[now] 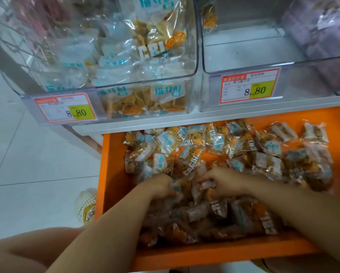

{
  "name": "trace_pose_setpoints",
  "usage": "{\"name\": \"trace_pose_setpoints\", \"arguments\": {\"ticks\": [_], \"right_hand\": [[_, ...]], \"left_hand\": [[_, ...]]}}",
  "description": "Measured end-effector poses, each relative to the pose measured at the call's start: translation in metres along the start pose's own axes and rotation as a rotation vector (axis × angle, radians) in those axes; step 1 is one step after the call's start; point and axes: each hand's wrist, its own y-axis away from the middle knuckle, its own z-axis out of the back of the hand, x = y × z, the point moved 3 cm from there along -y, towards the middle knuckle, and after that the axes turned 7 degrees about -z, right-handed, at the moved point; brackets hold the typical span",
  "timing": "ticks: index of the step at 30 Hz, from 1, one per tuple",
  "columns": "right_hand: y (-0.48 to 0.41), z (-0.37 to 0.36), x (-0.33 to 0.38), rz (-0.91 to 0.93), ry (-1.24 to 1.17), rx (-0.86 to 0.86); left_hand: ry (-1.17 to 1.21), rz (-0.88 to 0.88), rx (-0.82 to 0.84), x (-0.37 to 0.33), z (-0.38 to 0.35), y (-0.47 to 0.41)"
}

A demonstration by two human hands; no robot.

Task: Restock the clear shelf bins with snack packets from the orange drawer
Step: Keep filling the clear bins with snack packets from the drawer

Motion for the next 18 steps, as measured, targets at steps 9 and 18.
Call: {"name": "trace_pose_setpoints", "arguments": {"ticks": [9,18], "right_hand": [[0.048,0.031,0.019,0.051,-0.094,-0.1],[0.162,0.088,0.063,0.121,-0.121,-0.371]], "left_hand": [[0.09,-0.028,-0.238,-0.015,0.019,0.033],[0.027,-0.186,-0.555,-0.063,0.064,0.142]]}}
